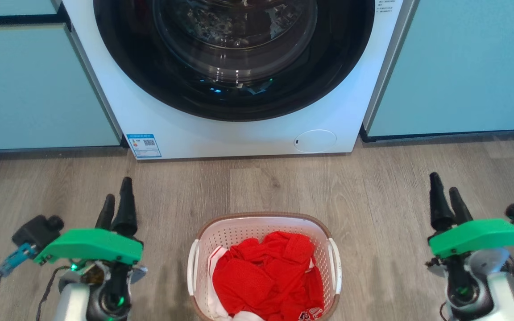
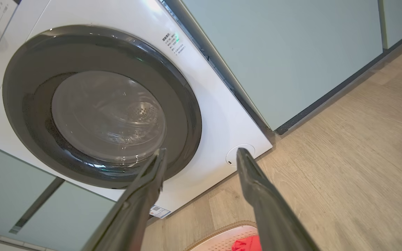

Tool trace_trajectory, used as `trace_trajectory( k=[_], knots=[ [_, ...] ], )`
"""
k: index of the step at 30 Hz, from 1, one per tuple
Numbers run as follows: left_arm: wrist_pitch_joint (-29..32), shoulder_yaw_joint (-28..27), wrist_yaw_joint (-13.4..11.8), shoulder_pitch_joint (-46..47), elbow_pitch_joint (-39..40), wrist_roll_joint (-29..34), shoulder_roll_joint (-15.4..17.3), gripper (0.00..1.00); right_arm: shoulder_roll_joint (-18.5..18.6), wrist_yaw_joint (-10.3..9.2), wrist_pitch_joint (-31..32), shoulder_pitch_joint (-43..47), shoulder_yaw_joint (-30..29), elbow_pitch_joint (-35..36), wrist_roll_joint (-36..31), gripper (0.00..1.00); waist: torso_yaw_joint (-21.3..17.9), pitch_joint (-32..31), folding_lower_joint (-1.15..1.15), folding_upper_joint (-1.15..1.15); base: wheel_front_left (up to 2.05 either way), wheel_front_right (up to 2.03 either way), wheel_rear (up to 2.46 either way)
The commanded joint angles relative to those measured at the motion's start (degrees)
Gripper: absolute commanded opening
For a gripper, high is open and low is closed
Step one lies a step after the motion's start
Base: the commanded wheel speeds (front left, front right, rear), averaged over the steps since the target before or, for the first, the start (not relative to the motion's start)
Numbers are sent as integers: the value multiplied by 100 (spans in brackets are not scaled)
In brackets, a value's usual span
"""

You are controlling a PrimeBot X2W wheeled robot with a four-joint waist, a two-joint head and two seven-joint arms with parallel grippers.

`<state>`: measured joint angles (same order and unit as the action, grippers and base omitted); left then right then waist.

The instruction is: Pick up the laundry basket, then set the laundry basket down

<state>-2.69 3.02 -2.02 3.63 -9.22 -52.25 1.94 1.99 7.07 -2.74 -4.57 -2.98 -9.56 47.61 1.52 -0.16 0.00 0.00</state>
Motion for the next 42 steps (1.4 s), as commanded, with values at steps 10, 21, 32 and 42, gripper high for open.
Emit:
trace_trajectory(
  k=[10, 21, 32, 42],
  knots=[
    [-246, 608, 107, 440, -527, 953, 210, 100, 61, 23, -244, -341, 422, -316, -1272, 100, 33, -77, 0, 0, 0, 0, 0],
    [-430, 1247, 462, 803, -1168, 1810, 345, 100, 69, 26, -421, -584, 721, -1046, -1990, 100, 38, -130, 0, 0, 0, 0, 0],
    [-598, 1968, 241, 1214, -1910, 2880, 403, 100, 72, 30, -544, -866, 945, -1553, -2836, 100, 57, -195, 0, 0, 0, 0, 0],
    [-766, 1783, -466, 1232, -1309, 3081, 296, 100, 74, 33, -758, -937, 1041, -1371, -3211, 100, 70, -185, 0, 0, 0, 0, 0]
  ],
)
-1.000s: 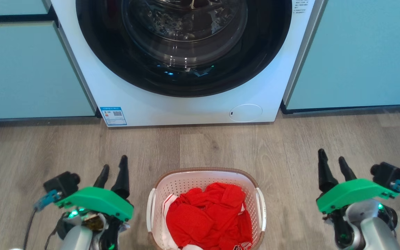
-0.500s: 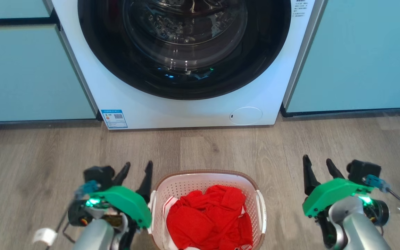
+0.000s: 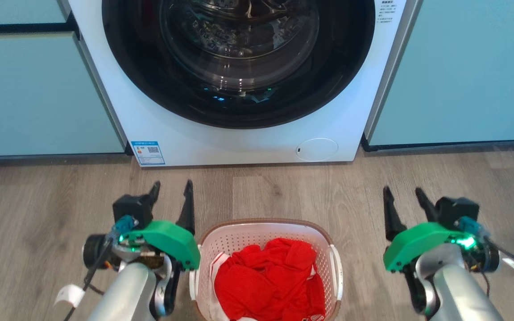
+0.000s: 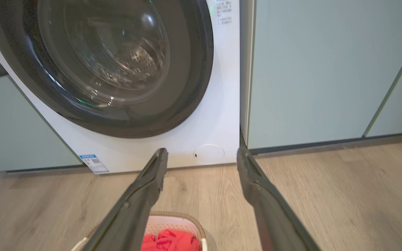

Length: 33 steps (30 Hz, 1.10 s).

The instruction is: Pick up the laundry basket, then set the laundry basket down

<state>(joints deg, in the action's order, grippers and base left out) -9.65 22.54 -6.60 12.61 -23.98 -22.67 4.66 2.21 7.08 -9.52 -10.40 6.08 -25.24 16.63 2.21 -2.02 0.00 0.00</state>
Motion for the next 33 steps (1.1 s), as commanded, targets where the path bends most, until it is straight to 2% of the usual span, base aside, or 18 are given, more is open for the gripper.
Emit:
trace_trajectory(
  k=[1, 9, 14, 17, 21, 28, 33],
  knots=[
    [-86, -195, -65, 323, 279, 165, 19, 100, 52, 32, -98, -339, 119, 312, -79, 100, 7, 10, 0, 0, 0, 0, 0],
    [-221, -422, -463, 162, 1173, 650, -34, 100, 56, 35, -234, -41, 30, 1232, -349, 100, 75, 56, 0, 0, 0, 0, 0],
    [-305, -472, -667, 66, 1581, 1069, -65, 100, 59, 36, -318, 79, 60, 1470, -633, 100, 99, 75, 0, 0, 0, 0, 0],
    [-356, -427, -634, -11, 1445, 1242, -82, 100, 61, 37, -369, 118, 141, 1426, -840, 100, 108, 70, 0, 0, 0, 0, 0],
    [-423, -377, -394, -21, 952, 1279, -124, 100, 63, 39, -436, 104, 234, 1341, -1129, 100, 115, 62, 0, 0, 0, 0, 0],
    [-535, -560, -330, 73, 978, 1531, -169, 100, 67, 41, -547, 48, 276, 1415, -1509, 100, 98, 81, 0, 0, 0, 0, 0],
    [-535, -649, -238, 26, 926, 1288, -176, 100, 67, 41, -548, 86, 247, 1265, -1429, 100, 80, 94, 0, 0, 0, 0, 0]
  ],
)
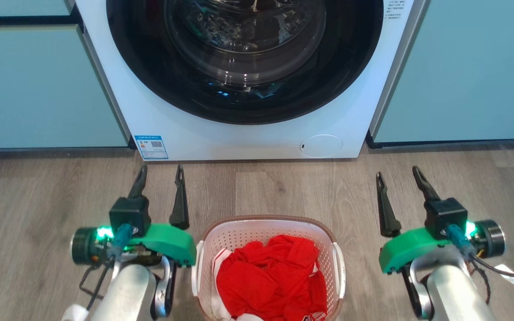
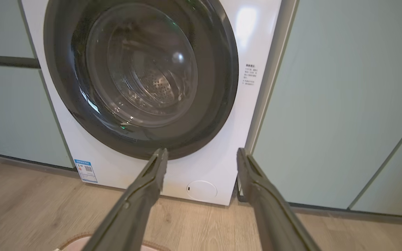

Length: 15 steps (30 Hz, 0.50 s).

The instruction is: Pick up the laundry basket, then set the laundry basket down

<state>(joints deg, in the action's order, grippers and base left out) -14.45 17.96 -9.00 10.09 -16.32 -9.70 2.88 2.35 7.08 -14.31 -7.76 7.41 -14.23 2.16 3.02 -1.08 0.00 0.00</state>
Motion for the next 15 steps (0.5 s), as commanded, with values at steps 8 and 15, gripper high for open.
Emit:
trace_trajectory(
  k=[8, 15],
  knots=[
    [-55, -161, 171, 300, -382, -527, 1, 100, 53, 41, -69, -225, 144, -194, 155, 100, -23, 7, 0, 0, 0, 0, 0],
    [-55, -158, 159, 302, -400, -545, 0, 100, 53, 41, -69, -244, 153, -171, 198, 100, -34, 2, 0, 0, 0, 0, 0]
  ],
)
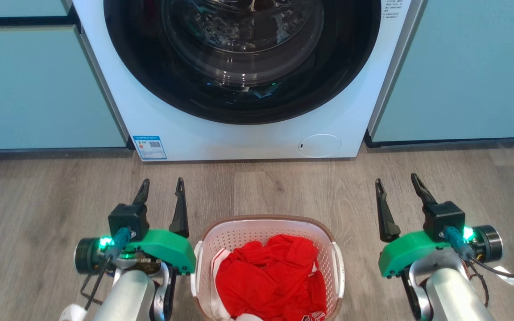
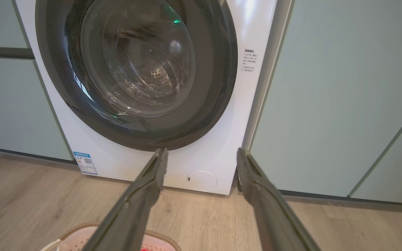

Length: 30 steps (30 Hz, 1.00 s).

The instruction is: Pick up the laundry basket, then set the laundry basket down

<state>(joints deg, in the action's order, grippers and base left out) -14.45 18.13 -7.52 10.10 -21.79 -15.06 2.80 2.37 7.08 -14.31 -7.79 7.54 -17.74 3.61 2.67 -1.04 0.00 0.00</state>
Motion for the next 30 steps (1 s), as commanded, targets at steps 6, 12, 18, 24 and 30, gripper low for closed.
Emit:
trace_trajectory(
  k=[6, 12, 18, 24, 30],
  knots=[
    [-55, -153, 14, 297, 109, -28, 9, 100, 51, 41, -69, -216, 151, 189, 39, 100, 8, 17, 0, 0, 0, 0, 0],
    [-55, -156, 43, 309, -104, -139, 9, 100, 51, 41, -69, -231, 136, 107, 85, 100, 1, 182, 0, 0, 0, 0, 0],
    [-55, -140, 159, 618, -771, -299, 8, 100, 51, 41, -69, -507, 154, -419, 49, 100, -27, 878, 0, 0, 0, 0, 0],
    [-55, -223, 374, 1254, -1790, -394, 8, 100, 51, 41, -48, -1196, 438, -1188, 155, 100, -114, 1882, 0, 0, 0, 0, 0],
    [-55, -166, 646, 1935, -2908, -244, 8, 100, 51, 41, 53, -1805, 654, -1942, 265, 100, -176, 2627, 0, 0, 0, 0, 0]
  ],
)
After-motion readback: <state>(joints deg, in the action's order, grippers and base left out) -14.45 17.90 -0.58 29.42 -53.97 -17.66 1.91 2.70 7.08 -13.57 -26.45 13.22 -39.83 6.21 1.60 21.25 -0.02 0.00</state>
